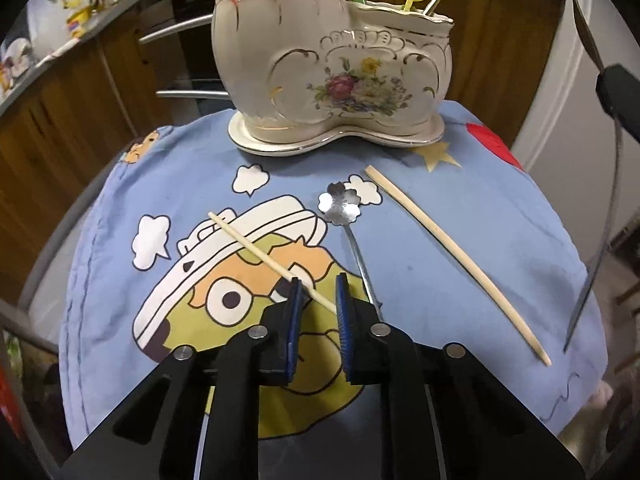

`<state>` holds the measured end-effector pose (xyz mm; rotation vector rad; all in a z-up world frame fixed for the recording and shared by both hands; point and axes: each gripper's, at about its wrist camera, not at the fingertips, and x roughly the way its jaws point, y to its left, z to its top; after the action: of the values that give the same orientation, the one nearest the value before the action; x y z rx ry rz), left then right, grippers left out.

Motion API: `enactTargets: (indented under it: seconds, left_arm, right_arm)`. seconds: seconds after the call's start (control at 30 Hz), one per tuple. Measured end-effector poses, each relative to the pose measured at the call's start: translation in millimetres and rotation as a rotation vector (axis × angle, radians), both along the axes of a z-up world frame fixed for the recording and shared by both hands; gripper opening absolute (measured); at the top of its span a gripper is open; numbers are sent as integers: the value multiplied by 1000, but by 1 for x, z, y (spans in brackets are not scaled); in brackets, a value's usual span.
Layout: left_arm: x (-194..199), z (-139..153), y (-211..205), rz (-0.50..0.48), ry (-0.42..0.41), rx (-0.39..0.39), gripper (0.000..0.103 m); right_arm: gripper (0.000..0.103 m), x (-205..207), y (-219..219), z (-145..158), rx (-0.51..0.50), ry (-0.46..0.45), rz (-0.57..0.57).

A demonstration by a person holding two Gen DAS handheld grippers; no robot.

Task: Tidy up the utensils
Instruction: 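Hold the silver fork raised with the right tool while the left tool grasps a wooden chopstick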

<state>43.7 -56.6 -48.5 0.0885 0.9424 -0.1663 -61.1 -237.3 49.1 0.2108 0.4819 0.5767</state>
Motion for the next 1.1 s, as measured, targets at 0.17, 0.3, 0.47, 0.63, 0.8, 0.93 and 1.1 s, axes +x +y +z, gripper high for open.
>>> enactTargets:
  seconds: [0.17,0.3,0.47,0.63,0.8,0.93,1.1]
  left_arm:
    - [-7,3,17,-30,27,48,0]
    - [-11,4,37,4,34,0,0]
    - [-20,13,32,-9,15,-73,2]
    - [-21,23,-10,-80,-11,-128,29]
    - [-6,23,-48,-88,7,-135,29]
    - [6,17,-68,-88,29,-101,29]
    - [22,6,-79,-51,43,-59,20]
  right_arm:
    - [5,0,0,0,0,-1,1]
    - [5,-1,-1,1,1,-2,3]
    - [5,-1,-2,3,0,-4,-3]
    - [5,-6,-13,11,-3,-37,-46]
    - [5,-7,-24,15,-31,-72,-113]
    - [5,-4,-34,14,-20,-70,-133]
    - [5,-4,-36,13,-16,-67,-128]
